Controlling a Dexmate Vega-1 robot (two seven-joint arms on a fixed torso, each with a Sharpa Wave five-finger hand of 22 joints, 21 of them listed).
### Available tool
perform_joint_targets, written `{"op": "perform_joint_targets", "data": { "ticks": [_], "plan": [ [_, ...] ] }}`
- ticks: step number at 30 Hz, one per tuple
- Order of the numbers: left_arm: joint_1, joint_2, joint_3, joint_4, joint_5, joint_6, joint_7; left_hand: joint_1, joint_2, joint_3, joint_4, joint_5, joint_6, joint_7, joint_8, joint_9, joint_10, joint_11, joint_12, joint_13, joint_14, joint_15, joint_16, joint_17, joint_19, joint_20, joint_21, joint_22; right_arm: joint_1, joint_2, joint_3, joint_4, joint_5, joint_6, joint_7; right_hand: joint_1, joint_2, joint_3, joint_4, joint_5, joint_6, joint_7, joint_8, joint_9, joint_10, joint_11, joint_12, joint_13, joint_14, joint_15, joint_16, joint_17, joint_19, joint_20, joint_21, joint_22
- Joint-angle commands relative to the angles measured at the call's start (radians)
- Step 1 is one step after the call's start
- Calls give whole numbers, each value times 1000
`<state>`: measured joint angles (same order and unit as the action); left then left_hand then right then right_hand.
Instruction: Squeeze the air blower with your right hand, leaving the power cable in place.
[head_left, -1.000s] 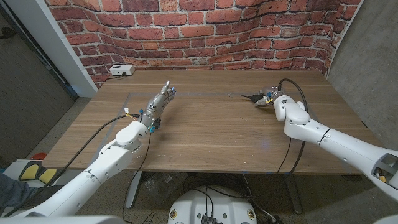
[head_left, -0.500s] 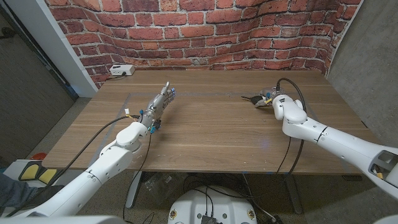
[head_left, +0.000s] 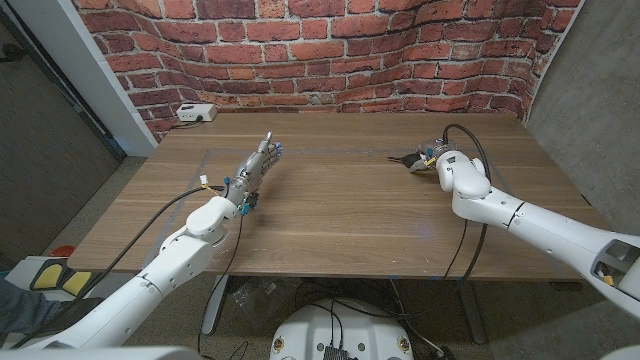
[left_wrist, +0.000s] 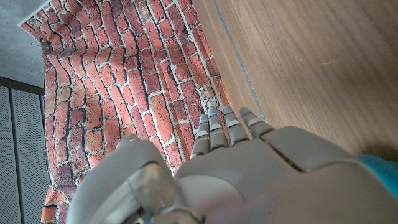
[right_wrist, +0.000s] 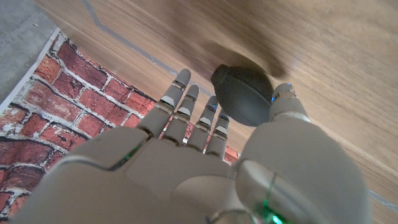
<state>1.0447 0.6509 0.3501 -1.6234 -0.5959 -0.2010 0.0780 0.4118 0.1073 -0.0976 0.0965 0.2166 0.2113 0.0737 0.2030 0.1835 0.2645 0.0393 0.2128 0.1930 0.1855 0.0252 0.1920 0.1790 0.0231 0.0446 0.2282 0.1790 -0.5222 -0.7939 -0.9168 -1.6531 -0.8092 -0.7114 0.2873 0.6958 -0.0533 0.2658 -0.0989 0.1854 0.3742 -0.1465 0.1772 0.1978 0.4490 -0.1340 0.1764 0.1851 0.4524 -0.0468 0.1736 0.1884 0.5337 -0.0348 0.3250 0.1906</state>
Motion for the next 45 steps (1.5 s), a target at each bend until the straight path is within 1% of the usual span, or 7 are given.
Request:
{"op": "perform_joint_targets", "data": {
  "ticks": [1,8,18,25,34,40,45],
  "plan": [
    [-10,0,4,7,-3,4,-10,5,8,-4,-2,-3,9,1,2,5,8,2,-3,2,13,0,1,5,6,1,-3,3,-24,-17,19,-64,-28,-16,6,-20,-6,-12,3,10,-27,8,-2,6,-25,10,2,1,-20,-13,-1,3,-12,10,-7,3],
    [-17,1,5,12,-7,7,-19,6,10,-4,-2,-3,11,-1,2,5,9,3,-3,2,15,1,1,5,7,2,-4,3,-68,-28,67,-109,-8,-27,-42,-47,-13,-27,13,12,-67,28,-3,6,-50,20,5,2,-32,-12,3,3,-17,8,-13,3],
    [-40,-2,16,23,-4,20,-30,8,11,-4,-2,-4,12,0,2,5,10,3,-3,2,16,0,1,5,10,1,-4,3,-240,-20,251,-174,163,65,-395,-94,-10,-46,29,17,13,14,44,9,-26,21,29,1,-37,-11,9,0,-64,10,-39,3],
    [-54,-6,22,33,-3,24,-36,9,12,-4,-2,-4,12,0,1,5,10,3,-4,2,17,0,1,5,10,0,-5,3,-289,-7,316,-176,269,146,-516,-112,0,-50,37,18,-28,36,28,11,-28,30,29,1,-57,2,6,0,-96,7,-55,3],
    [-67,-8,28,42,-3,31,-43,10,12,-5,-2,-5,13,-1,1,5,10,3,-4,2,16,0,0,5,12,-1,-6,3,-338,40,409,-130,467,299,-631,-166,90,-35,77,4,-10,52,32,7,-46,89,28,2,-143,47,-2,5,-188,26,-98,3],
    [-77,-8,31,45,0,36,-45,11,13,-5,-2,-5,13,-2,1,5,10,3,-4,2,17,1,0,5,12,-1,-6,3,-361,60,451,-103,569,417,-689,-180,104,-33,78,-2,-3,116,30,4,-42,136,34,2,-139,44,8,1,-178,16,-96,3],
    [-90,-14,38,57,-3,42,-54,12,13,-5,-2,-5,12,-1,0,5,11,5,-4,2,17,1,0,5,12,-1,-7,4,-371,91,471,-58,636,510,-740,-194,110,-35,84,-4,-7,125,27,3,-34,152,37,2,-125,45,14,1,-157,8,-89,2]
  ]
}}
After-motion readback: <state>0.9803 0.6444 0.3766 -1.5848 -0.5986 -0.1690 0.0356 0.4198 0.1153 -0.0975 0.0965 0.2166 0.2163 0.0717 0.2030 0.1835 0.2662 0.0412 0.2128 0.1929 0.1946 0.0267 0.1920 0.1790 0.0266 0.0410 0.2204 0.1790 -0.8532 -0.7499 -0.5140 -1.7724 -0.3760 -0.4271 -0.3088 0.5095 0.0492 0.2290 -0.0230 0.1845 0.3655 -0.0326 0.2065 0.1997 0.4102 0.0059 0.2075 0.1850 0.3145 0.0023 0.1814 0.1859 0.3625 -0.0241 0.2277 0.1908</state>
